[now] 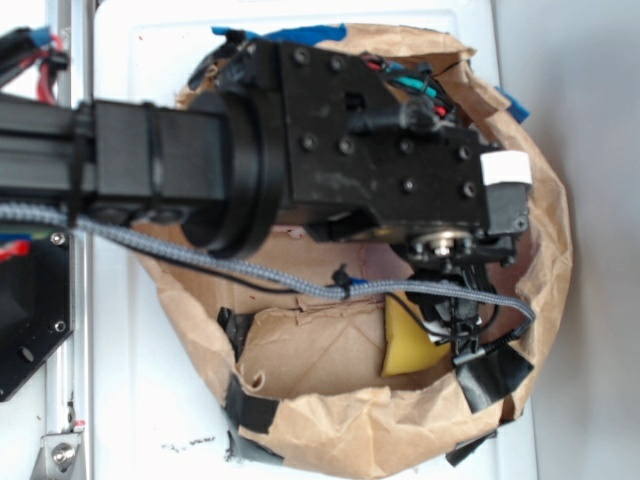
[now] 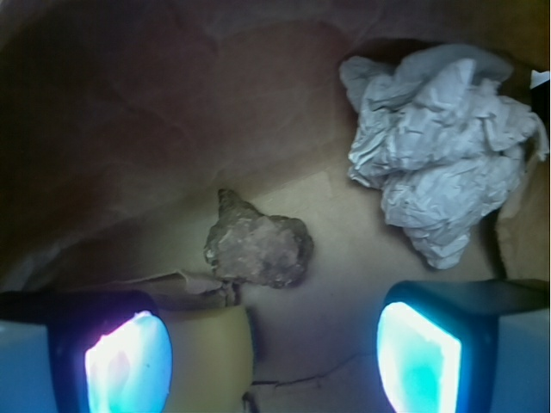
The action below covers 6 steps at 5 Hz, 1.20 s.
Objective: Grab the rock.
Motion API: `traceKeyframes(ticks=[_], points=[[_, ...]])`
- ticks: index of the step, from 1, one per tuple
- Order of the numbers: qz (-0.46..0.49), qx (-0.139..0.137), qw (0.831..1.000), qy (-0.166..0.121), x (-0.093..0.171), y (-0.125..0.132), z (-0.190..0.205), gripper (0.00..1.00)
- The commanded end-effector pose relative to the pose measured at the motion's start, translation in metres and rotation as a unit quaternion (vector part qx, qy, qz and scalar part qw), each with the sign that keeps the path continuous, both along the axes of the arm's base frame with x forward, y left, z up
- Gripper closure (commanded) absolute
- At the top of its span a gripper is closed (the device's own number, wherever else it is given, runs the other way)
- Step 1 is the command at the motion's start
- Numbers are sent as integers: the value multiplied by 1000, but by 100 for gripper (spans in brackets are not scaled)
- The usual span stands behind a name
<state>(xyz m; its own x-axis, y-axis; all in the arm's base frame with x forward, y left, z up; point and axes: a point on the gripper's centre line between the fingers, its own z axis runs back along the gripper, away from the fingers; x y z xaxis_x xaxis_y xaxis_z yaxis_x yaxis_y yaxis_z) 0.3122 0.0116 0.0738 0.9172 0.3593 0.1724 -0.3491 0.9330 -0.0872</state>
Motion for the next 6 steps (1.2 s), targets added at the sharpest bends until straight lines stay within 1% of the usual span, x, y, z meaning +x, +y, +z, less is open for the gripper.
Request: traceKeyframes(ticks=[1, 3, 5, 6], points=[[24, 20, 998, -49, 18, 12, 10, 0], [5, 9, 999, -38, 22, 9, -6, 0], [-3, 11, 999, -32, 27, 7, -15, 0], [-8, -4, 999, -43, 29, 2, -9, 0]])
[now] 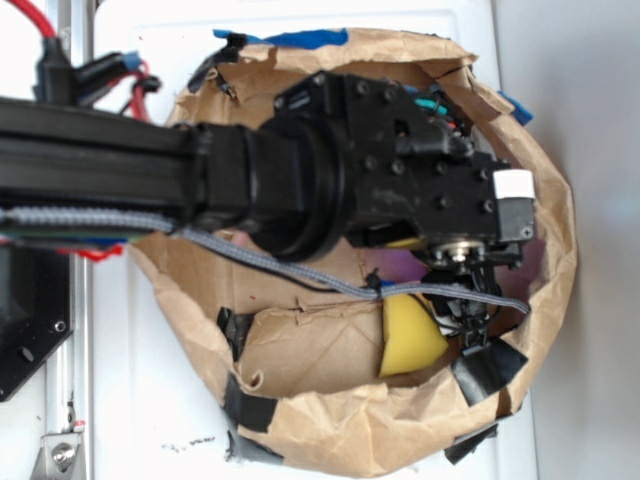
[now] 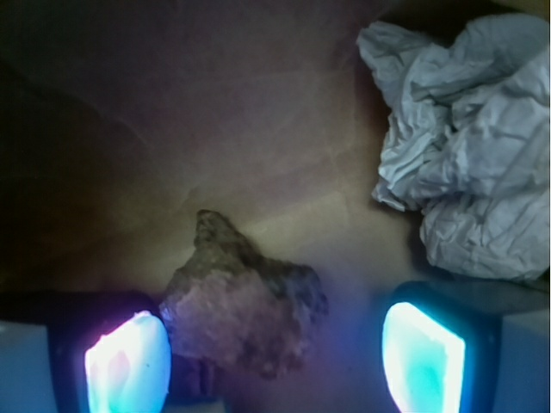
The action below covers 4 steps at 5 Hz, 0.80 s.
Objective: Grab the rock.
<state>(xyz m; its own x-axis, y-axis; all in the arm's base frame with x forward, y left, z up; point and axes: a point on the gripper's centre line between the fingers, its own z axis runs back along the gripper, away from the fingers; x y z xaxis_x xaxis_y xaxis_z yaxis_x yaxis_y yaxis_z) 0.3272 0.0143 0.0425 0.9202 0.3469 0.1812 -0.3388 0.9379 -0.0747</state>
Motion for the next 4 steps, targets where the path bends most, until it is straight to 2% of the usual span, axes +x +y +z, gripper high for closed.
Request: traceKeyframes(ticks=[1, 2, 4], points=[[2, -21, 999, -47, 15, 0, 29, 0], [2, -31, 998, -52, 13, 0, 33, 0], [5, -26, 998, -57, 16, 1, 32, 0]])
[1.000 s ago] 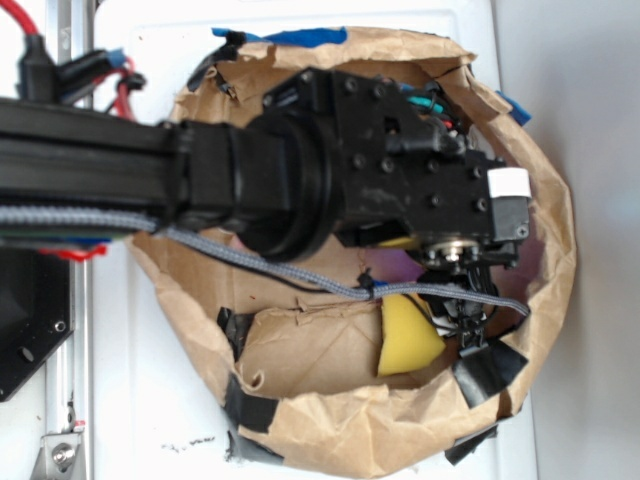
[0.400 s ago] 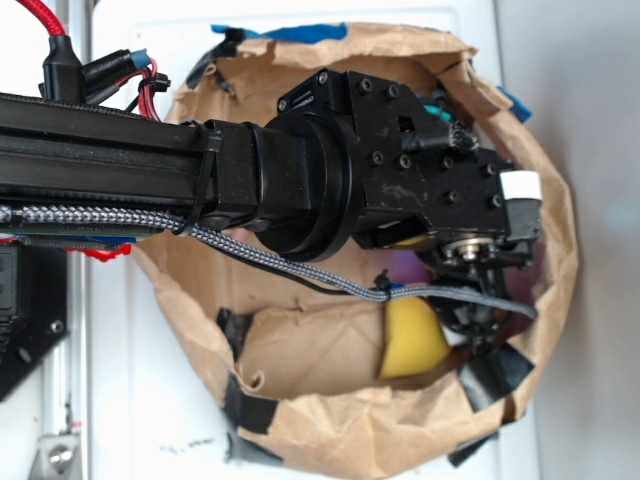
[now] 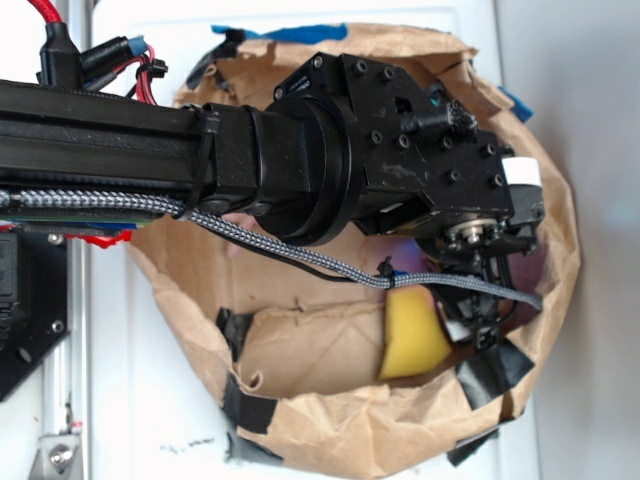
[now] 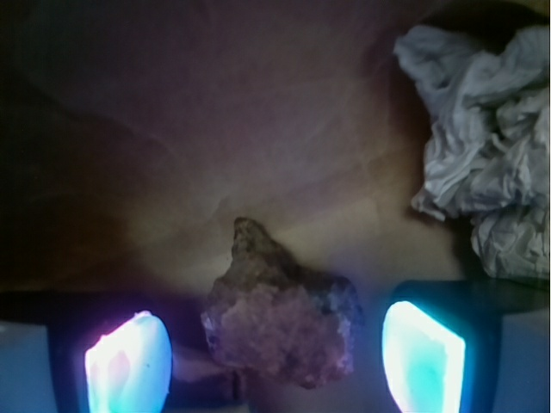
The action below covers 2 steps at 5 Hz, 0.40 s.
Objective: Grab the rock.
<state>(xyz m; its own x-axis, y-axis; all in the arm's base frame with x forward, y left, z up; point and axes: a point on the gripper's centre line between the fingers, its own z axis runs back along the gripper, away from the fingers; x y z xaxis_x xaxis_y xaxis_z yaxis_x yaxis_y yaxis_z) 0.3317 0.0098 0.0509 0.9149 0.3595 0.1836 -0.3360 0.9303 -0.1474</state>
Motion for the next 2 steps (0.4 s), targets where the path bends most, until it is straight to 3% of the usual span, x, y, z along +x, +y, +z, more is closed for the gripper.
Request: traceKeyframes(ticks=[1, 2], points=[[9, 18, 999, -33, 14, 7, 16, 0], [12, 22, 999, -25, 14, 8, 9, 0]])
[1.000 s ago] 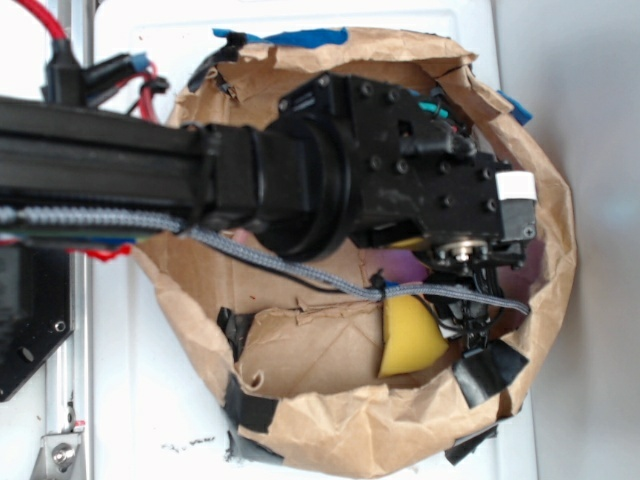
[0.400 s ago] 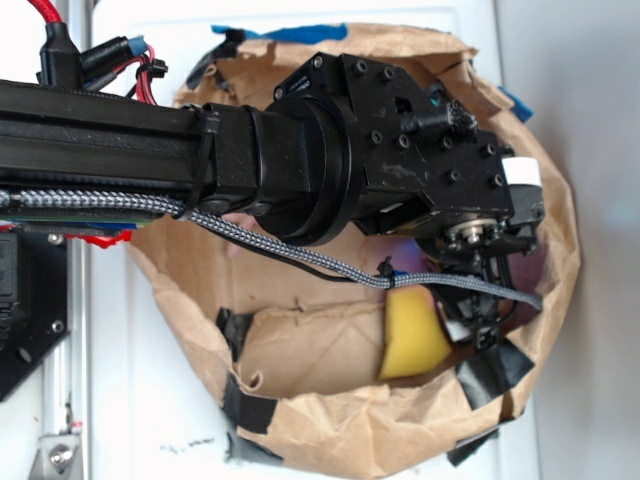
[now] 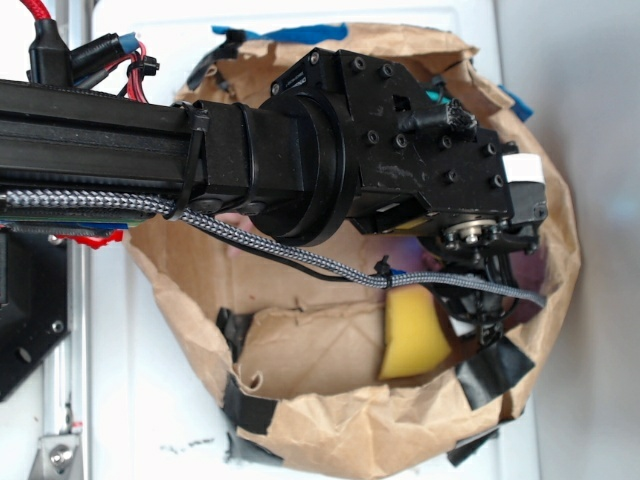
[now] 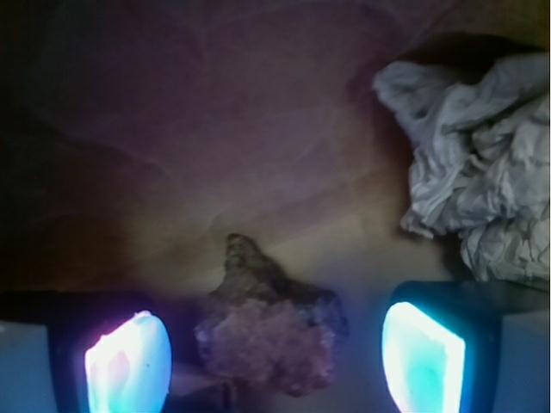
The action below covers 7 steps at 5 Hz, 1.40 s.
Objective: Grab the rock.
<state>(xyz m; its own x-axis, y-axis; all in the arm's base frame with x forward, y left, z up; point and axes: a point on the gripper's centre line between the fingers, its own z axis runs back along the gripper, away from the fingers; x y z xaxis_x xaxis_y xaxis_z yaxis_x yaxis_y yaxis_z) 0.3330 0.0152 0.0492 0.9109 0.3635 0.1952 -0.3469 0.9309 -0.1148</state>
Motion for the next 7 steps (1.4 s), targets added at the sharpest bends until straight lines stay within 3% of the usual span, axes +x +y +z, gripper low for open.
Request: traceKeyframes(ticks=[1, 6, 7], points=[[0, 8, 1000, -16, 14, -1, 5, 0], [-21, 18, 1000, 13, 13, -9, -18, 0], [-7, 7, 1000, 6, 13, -4, -16, 100]])
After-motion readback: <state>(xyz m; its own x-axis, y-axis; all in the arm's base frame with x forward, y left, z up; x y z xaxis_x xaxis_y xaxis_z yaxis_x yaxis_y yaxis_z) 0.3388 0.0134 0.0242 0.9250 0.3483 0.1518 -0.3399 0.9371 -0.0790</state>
